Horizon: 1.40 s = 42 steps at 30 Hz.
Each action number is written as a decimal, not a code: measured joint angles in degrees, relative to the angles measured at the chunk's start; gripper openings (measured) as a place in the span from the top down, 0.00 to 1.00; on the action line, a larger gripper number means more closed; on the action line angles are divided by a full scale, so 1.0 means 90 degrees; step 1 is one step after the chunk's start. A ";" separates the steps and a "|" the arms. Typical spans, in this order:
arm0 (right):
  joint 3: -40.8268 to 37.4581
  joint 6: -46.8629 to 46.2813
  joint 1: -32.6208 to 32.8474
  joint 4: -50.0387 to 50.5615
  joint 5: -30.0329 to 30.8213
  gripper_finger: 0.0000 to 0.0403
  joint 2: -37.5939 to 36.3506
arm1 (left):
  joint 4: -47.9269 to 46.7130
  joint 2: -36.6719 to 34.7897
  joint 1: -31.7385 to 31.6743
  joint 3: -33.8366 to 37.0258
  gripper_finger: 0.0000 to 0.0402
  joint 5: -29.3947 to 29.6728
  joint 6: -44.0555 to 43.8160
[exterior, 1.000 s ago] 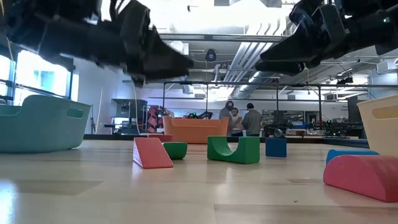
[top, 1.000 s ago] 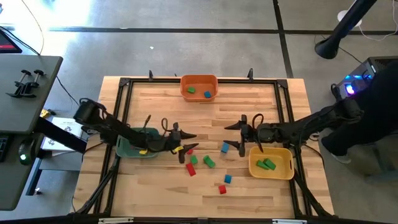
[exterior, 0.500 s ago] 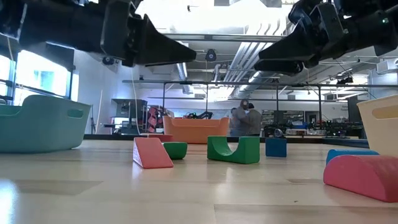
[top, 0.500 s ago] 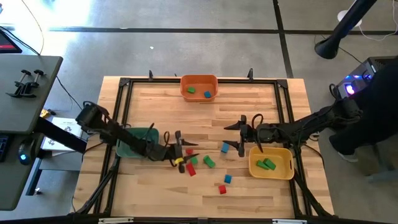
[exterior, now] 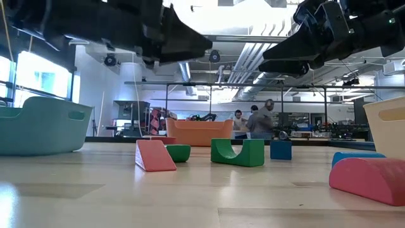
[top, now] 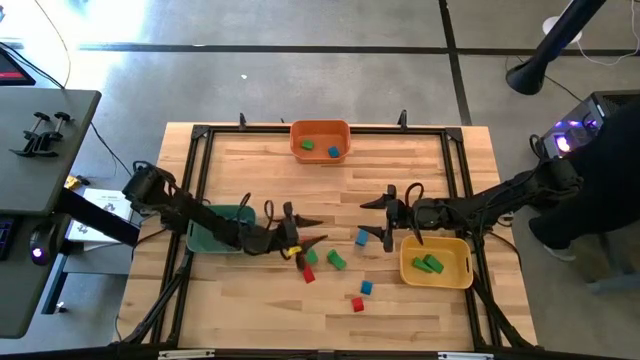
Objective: Sort blocks by size
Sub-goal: Put the green arch block into the green bin
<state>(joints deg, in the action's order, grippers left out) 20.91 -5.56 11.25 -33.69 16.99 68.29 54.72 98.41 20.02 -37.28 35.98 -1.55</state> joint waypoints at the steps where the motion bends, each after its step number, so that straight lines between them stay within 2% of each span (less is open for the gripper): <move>1: 0.0000 -0.0001 0.0000 0.0000 0.0000 0.30 0.0000 | -0.0063 0.0000 -0.0080 0.0000 0.57 -0.0053 -0.0139; 6: 0.0000 -0.0195 0.0000 0.0002 0.0000 0.30 0.0000 | -0.0703 0.0000 -0.0368 -0.0002 0.57 -0.0318 -0.0471; 13: 0.0000 -0.0180 0.0000 0.0000 0.0000 0.30 0.0000 | -0.1321 -0.0199 -0.0406 -0.0036 0.56 -0.0459 -0.0607; 22: 0.0002 -0.0216 0.0000 0.0025 0.0000 0.30 -0.0002 | -0.3366 -0.1244 -0.0370 -0.0158 0.49 -0.0458 -0.0767; 28: 0.0002 -0.0216 0.0000 0.0066 -0.0002 0.30 -0.0002 | -0.4524 -0.1479 -0.0268 -0.0153 0.47 -0.0630 -0.1201; 37: 0.0002 -0.0049 0.0000 -0.0017 0.0091 0.30 -0.0002 | -0.5111 -0.1484 -0.0127 -0.0153 0.47 -0.0793 -0.2066; 40: 0.0002 0.0101 0.0000 0.0108 -0.0228 0.30 -0.0002 | -0.5201 -0.1484 -0.0130 -0.0151 0.47 -0.0793 -0.2105; 42: 0.0002 0.0510 0.0000 0.0332 -0.0855 0.30 -0.0002 | -0.5201 -0.1484 -0.0143 -0.0151 0.47 -0.0791 -0.2102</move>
<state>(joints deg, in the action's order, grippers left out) 20.93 -0.97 11.25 -30.71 9.30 68.27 7.91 85.06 18.73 -38.63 28.86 -20.47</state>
